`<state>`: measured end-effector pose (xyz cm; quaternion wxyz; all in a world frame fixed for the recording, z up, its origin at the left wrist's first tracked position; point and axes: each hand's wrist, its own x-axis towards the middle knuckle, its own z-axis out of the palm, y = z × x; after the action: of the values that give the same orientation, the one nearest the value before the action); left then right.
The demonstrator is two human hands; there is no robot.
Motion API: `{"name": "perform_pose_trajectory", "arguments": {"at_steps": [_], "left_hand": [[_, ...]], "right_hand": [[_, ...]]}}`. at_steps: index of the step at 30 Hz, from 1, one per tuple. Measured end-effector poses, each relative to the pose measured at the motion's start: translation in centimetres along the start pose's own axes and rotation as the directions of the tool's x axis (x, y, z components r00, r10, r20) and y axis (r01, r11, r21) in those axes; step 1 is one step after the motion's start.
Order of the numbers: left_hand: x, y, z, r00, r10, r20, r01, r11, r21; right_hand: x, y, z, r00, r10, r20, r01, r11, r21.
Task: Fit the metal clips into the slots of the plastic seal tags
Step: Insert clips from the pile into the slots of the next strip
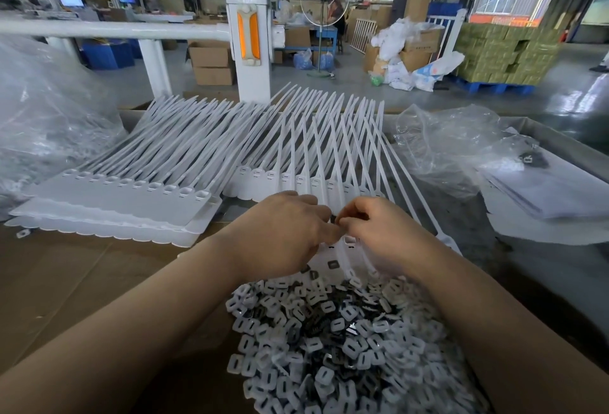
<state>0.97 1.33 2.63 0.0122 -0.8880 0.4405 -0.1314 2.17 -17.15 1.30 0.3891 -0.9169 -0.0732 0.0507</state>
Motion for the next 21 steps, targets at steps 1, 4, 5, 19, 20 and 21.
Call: {"name": "perform_pose_trajectory", "arguments": {"at_steps": [1,4,5,19,20,21], "left_hand": [[0.1,0.1,0.0,1.000,0.014,-0.006,-0.014,1.000,0.018],[0.0,-0.2,0.2,1.000,-0.002,-0.029,0.001,1.000,-0.022],[-0.2,-0.5,0.2,0.999,-0.041,-0.010,0.040,0.997,-0.068],[-1.8,-4.3,-0.8,0.930,-0.280,0.237,0.361,0.813,-0.456],[-1.7,-4.3,-0.9,0.931,-0.286,0.224,0.361,0.804,-0.473],[-1.7,-4.2,-1.1,0.930,-0.295,0.219,0.367,0.789,-0.493]], "right_hand": [[0.0,0.0,0.0,1.000,0.002,0.000,-0.002,1.000,0.004],[0.0,0.0,0.0,1.000,0.001,0.005,-0.001,1.000,0.006],[0.0,0.0,-0.1,1.000,-0.002,0.003,0.002,1.000,0.006],[-0.7,-0.6,-0.1,0.977,-0.165,0.135,0.158,0.985,0.062],[-0.7,-0.6,-0.2,0.977,-0.168,0.132,0.159,0.984,0.073],[-0.7,-0.6,-0.2,0.977,-0.170,0.130,0.160,0.984,0.083]]}}
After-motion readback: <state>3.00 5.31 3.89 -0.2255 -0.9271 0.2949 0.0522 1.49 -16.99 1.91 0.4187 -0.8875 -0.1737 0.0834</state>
